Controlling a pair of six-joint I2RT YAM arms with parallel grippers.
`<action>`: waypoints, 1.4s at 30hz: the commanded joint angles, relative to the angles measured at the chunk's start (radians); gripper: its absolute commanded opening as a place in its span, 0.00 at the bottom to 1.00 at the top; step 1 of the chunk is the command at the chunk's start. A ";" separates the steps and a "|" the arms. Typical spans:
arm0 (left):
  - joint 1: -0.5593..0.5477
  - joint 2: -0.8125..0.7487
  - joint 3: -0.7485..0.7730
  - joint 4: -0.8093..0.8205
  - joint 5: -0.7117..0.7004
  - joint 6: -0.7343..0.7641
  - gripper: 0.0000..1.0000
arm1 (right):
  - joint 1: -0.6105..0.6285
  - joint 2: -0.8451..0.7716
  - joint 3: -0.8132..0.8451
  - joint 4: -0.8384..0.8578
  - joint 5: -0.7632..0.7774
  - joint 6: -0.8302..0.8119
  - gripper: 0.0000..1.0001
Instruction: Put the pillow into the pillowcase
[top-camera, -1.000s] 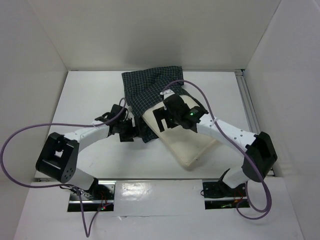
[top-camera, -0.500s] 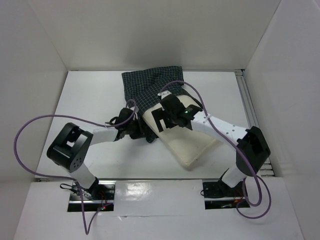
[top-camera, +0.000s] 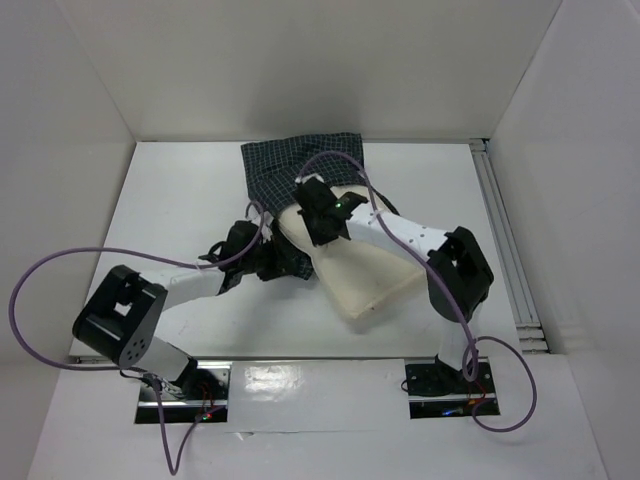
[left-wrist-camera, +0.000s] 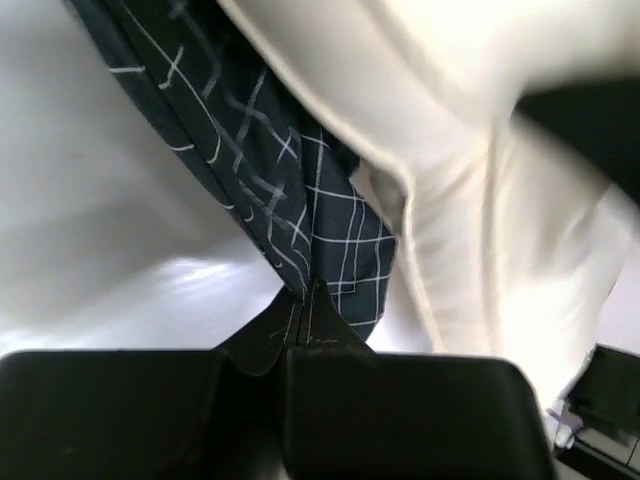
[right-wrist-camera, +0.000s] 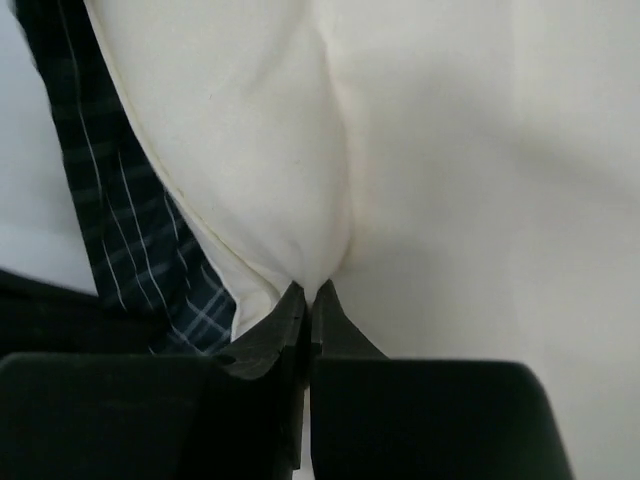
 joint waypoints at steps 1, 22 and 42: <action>-0.047 -0.096 0.032 0.014 0.097 0.028 0.00 | -0.053 -0.036 0.219 0.001 0.096 0.023 0.00; -0.241 -0.472 -0.051 -0.061 0.065 -0.010 0.00 | -0.144 0.105 0.217 0.047 -0.062 0.071 0.00; -0.313 -0.556 0.147 -0.555 -0.189 -0.007 0.95 | -0.129 -0.279 -0.221 0.221 -0.280 0.128 0.48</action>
